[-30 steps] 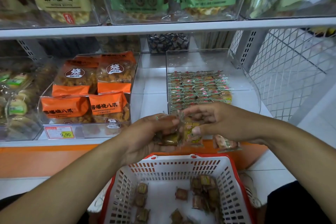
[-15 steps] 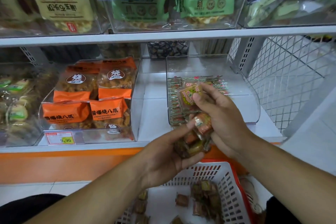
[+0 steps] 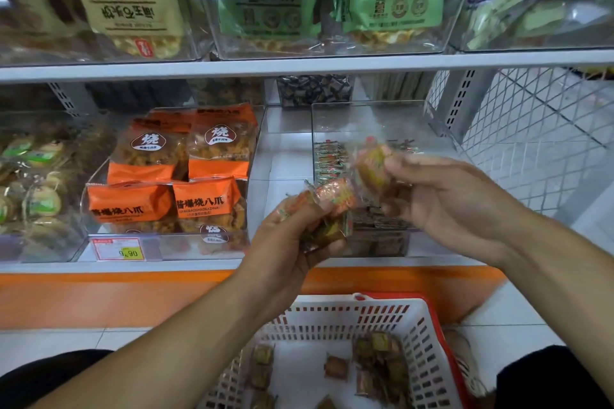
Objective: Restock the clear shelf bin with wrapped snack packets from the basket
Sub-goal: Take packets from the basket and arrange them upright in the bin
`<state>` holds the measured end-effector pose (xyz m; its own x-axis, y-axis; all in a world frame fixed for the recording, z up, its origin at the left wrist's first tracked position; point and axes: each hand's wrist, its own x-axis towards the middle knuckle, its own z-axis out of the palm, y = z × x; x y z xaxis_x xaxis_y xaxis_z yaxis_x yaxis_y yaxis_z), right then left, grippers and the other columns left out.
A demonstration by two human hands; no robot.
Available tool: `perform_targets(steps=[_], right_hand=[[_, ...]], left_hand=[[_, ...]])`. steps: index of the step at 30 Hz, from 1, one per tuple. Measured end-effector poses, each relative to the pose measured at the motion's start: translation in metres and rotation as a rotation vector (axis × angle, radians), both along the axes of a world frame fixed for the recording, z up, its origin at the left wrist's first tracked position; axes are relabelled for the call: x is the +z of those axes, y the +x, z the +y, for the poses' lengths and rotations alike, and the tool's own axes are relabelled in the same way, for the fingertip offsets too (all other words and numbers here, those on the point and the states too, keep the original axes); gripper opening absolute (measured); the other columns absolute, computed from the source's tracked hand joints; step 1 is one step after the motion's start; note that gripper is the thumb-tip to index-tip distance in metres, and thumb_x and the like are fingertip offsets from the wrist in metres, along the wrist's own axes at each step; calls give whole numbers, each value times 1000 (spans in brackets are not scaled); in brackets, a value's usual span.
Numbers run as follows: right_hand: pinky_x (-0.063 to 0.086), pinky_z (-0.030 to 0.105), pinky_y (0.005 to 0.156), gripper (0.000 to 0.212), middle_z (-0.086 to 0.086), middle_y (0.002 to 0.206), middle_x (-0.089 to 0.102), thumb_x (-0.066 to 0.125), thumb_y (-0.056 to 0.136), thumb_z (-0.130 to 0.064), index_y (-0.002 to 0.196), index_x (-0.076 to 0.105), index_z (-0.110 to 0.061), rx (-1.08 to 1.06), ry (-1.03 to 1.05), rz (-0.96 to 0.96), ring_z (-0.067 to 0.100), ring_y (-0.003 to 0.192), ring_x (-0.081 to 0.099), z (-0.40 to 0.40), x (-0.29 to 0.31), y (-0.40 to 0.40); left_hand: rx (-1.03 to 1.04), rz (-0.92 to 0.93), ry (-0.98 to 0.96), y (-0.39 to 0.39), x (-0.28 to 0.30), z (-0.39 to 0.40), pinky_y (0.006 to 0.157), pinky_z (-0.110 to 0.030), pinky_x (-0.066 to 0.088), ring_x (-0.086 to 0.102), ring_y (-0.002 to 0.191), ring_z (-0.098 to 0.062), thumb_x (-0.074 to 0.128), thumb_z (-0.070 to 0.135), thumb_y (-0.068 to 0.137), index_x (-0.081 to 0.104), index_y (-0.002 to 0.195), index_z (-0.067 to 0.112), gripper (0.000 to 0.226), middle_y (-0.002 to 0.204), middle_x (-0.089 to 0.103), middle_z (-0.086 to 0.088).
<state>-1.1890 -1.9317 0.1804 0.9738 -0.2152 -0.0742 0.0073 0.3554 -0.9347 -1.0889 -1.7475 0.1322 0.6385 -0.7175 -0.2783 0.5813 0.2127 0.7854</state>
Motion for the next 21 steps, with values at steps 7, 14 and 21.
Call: perform_targets(steps=[7, 14, 21], right_hand=[[51, 22, 62, 46, 9, 119, 73, 64, 84, -16, 130, 66, -15, 121, -102, 205, 14, 92, 69, 6, -15, 1], [53, 25, 57, 47, 12, 114, 70, 70, 84, 4, 126, 66, -16, 116, -165, 218, 20, 85, 70, 12, -20, 1], [59, 36, 86, 51, 5, 123, 65, 76, 80, -4, 122, 66, -30, 250, -291, 23, 26, 111, 69, 2, -16, -4]], left_hand=[[-46, -82, 49, 2, -2, 3, 59, -30, 60, 73, 75, -21, 85, 21, 57, 74, 101, 11, 46, 86, 73, -13], [-142, 5, 107, 4, -5, 7, 64, -33, 62, 72, 82, -22, 76, 13, 73, 70, 111, 8, 40, 100, 72, -17], [-316, 196, 79, 9, 2, 13, 76, -36, 62, 72, 96, -23, 63, 63, 86, 79, 111, 13, 59, 112, 73, -12]])
